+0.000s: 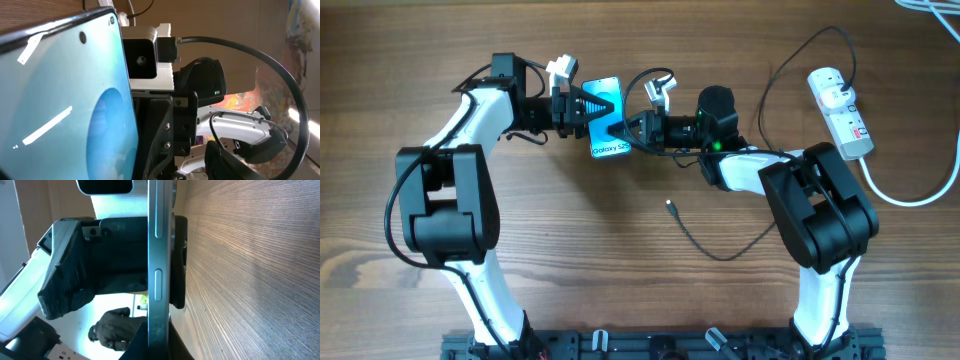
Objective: Plug charger to phone and switch on socket
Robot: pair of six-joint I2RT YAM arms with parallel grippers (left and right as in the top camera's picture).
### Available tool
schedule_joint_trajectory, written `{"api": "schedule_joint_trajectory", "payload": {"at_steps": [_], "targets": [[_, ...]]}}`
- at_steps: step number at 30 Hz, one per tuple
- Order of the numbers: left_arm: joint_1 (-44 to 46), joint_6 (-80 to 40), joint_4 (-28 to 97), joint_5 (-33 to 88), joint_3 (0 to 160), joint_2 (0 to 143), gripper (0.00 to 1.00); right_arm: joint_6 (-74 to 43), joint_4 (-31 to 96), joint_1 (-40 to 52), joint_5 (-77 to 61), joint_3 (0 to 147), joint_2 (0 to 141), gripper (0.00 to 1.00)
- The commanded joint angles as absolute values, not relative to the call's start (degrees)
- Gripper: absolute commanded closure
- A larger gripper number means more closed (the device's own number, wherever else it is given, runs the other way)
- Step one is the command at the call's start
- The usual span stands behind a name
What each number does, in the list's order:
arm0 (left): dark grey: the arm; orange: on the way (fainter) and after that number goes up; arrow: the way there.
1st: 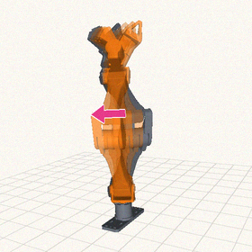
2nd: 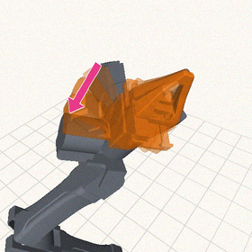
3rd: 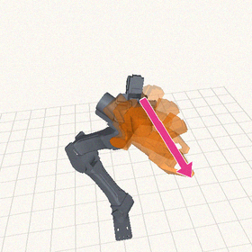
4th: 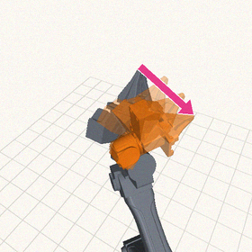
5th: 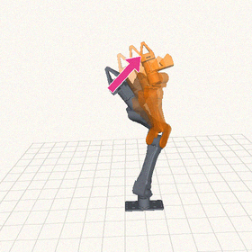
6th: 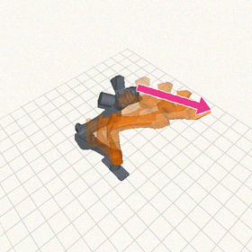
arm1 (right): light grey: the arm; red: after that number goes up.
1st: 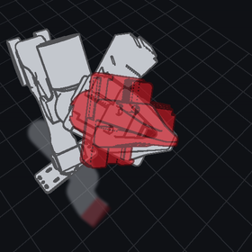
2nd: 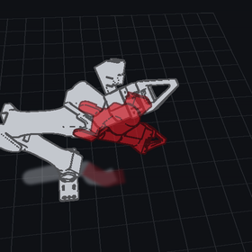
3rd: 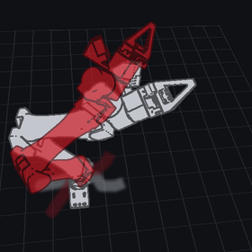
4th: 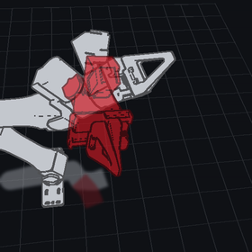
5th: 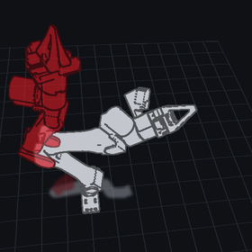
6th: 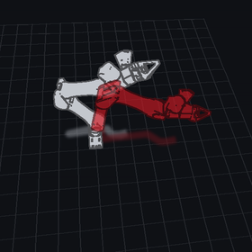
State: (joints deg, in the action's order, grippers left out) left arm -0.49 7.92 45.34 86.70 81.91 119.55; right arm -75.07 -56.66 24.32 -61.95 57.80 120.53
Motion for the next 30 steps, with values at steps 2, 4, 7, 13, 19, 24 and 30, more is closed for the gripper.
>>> {"api": "schedule_joint_trajectory", "payload": {"at_steps": [2, 4, 7, 13, 19, 24, 30], "targets": [[-1.0, 9.5, 45.2, 90.3, 81.8, 117.1, 0.44, -76.7, -55.9, 23.4, -62.2, 58.4, 120.2, 0.96], [-1.0, 9.5, 45.2, 90.3, 81.8, 117.1, 0.44, -76.7, -55.9, 23.7, -62.7, 58.4, 120.2, 0.96], [-1.0, 9.5, 45.2, 90.4, 81.8, 117.1, 0.42, -76.7, -55.9, 24.8, -62.8, 58.4, 120.2, 0.96], [-1.0, 5.4, 45.1, 90.4, 82.5, 117.1, 0.43, -76.7, -55.9, 24.9, -62.6, 58.4, 120.2, 0.96], [-1.0, -2.3, 45.1, 90.4, 83.7, 117.0, 0.43, -79.0, -55.9, 24.9, -63.0, 58.4, 120.2, 0.96], [-1.0, -3.8, 44.0, 90.3, 83.8, 117.0, 0.49, -80.1, -56.1, 24.9, -63.0, 58.4, 120.2, 0.96], [-1.1, -6.9, 41.2, 90.3, 83.8, 117.0, 0.75, -80.1, -56.1, 24.9, -63.1, 58.4, 120.2, 0.96]]}}
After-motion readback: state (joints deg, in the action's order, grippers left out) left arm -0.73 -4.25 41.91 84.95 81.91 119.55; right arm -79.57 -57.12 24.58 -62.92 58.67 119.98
